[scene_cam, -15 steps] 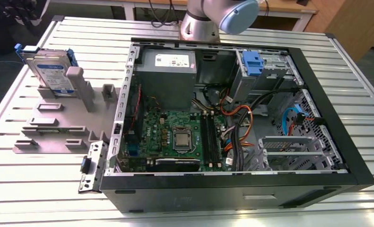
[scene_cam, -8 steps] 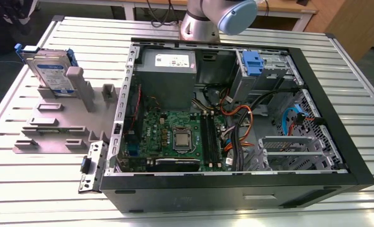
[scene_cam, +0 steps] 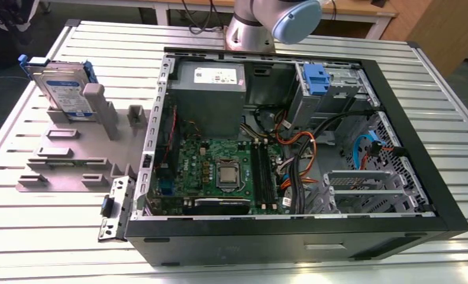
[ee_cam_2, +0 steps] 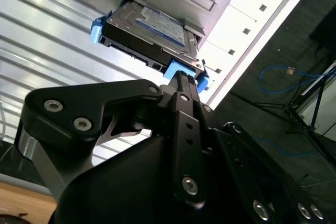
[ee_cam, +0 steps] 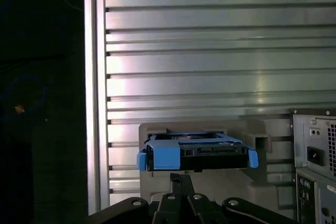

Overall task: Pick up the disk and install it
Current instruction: 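Reach for the disk, then pick up the disk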

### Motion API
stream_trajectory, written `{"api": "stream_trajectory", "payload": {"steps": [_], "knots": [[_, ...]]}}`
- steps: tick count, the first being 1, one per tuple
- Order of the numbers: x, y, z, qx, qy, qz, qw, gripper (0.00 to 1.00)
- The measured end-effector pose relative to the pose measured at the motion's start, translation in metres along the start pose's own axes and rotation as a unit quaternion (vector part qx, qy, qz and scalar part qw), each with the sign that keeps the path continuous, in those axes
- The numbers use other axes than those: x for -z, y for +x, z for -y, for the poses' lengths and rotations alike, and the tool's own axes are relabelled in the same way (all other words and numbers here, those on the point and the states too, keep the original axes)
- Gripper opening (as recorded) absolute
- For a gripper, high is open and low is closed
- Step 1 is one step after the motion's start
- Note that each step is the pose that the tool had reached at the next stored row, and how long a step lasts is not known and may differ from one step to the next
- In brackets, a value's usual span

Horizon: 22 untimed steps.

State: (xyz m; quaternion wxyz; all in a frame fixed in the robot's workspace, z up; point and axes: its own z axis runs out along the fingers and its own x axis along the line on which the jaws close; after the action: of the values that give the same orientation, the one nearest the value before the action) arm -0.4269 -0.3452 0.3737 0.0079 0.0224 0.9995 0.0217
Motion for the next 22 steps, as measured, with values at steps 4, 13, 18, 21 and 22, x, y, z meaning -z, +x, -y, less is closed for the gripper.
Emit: {"api": "stream_trajectory", "payload": {"steps": [4, 13, 18, 21, 22], "knots": [[-0.0001, 0.0018, 0.0001, 0.001, 0.0, -0.0001, 1.0, 0.11], [-0.0001, 0.0046, 0.0002, 0.001, 0.0, -0.0001, 1.0, 0.11], [-0.0001, 0.0047, 0.0002, 0.001, 0.0, -0.0001, 1.0, 0.11], [-0.0001, 0.0047, 0.0002, 0.001, 0.0, -0.0001, 1.0, 0.11], [-0.0001, 0.0048, 0.0002, 0.001, 0.0, -0.0001, 1.0, 0.11]]}}
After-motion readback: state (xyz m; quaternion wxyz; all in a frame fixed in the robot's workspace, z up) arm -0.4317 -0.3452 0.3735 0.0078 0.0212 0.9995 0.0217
